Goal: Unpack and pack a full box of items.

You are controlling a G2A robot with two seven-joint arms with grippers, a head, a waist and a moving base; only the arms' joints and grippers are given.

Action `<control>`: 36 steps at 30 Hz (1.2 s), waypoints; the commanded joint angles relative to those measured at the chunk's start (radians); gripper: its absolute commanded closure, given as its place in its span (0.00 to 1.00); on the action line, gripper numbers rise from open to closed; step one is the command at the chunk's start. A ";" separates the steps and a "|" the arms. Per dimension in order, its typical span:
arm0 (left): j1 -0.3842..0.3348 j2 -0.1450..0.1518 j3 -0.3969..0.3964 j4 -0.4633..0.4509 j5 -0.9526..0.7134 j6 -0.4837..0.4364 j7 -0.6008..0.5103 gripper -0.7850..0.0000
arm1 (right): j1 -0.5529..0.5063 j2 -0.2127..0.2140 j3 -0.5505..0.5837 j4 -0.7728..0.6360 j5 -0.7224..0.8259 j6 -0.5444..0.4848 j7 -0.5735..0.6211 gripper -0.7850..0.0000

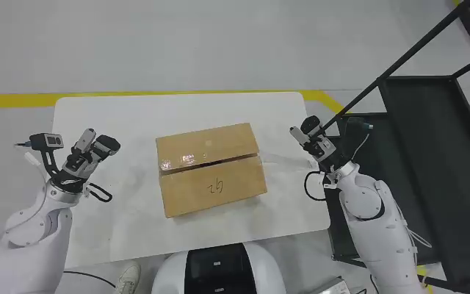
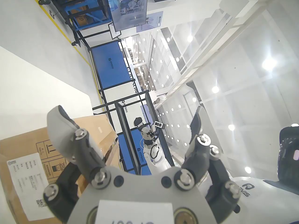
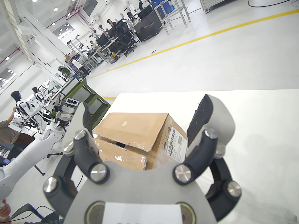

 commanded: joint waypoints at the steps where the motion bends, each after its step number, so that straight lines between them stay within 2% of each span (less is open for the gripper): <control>1: 0.000 0.000 0.000 0.000 0.000 0.000 0.000 0.00 | 0.000 0.000 0.000 0.000 0.000 0.000 0.000 0.00; 7: 0.000 0.000 0.000 0.000 0.000 0.000 0.000 0.00 | 0.005 0.000 -0.007 -0.004 0.001 0.010 0.017 0.00; 11: 0.005 0.000 0.014 -0.019 0.018 -0.027 -0.057 0.00 | 0.076 0.011 -0.049 0.008 0.064 -0.010 0.246 0.00; 13: 0.013 0.003 0.010 -0.015 0.070 -0.079 -0.098 0.00 | 0.128 0.022 -0.069 0.030 0.045 -0.040 0.400 0.00; 18: 0.038 0.007 -0.003 -0.014 0.139 -0.217 -0.164 0.00 | 0.217 0.040 -0.102 0.109 0.138 -0.118 0.645 0.00; 23: 0.039 0.013 -0.008 0.002 0.088 -0.304 -0.239 0.00 | 0.296 0.065 -0.129 0.141 0.255 -0.136 0.905 0.00; 25: 0.034 0.018 0.000 0.005 0.013 -0.312 -0.310 0.00 | 0.314 0.081 -0.162 0.112 0.367 -0.083 0.958 0.00; 28: 0.019 0.031 0.006 -0.005 -0.065 -0.265 -0.357 0.00 | 0.344 0.111 -0.168 0.108 0.470 -0.019 1.022 0.00; 36: 0.019 0.031 0.006 -0.005 -0.065 -0.265 -0.357 0.00 | 0.346 0.113 -0.169 0.108 0.480 -0.014 1.027 0.00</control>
